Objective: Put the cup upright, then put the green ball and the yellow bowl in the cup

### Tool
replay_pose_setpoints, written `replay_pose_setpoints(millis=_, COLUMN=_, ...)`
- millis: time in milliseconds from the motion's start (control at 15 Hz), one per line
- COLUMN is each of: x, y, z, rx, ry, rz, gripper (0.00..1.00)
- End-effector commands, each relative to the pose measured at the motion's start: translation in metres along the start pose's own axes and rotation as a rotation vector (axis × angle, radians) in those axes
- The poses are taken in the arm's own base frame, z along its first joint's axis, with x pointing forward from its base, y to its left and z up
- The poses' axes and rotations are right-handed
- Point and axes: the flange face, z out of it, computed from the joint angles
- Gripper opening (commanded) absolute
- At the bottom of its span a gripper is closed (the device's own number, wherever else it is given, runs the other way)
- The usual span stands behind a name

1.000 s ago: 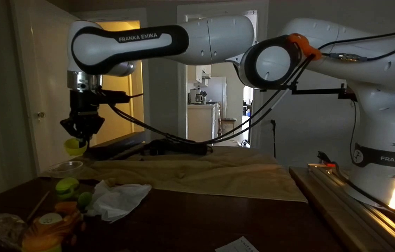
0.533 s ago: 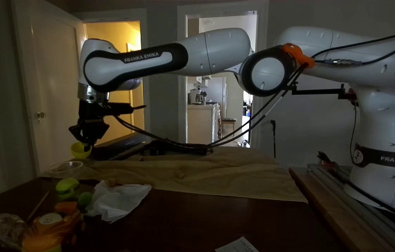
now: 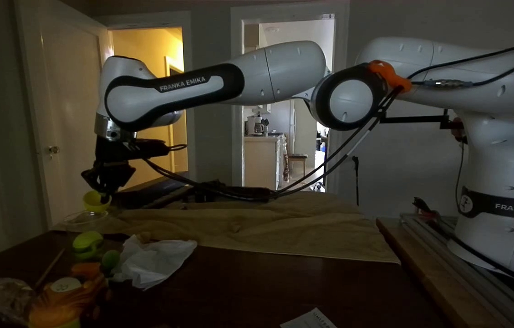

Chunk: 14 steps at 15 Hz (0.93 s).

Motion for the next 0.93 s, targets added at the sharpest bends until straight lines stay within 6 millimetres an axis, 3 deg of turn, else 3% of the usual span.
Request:
replay_pose_setpoints(millis=0, x=0.001, y=-0.004, z=0.002, rx=-0.010, ry=0.036, rz=-0.047, gripper=0.02)
replay_pose_setpoints(millis=800, x=-0.003, y=-0.022, z=0.010, rx=0.035, ry=0.103, rz=-0.251, gripper=0.02)
replay_pose_setpoints(millis=867, x=-0.005, y=-0.023, z=0.012, rx=0.042, ry=0.097, rz=-0.259, gripper=0.33)
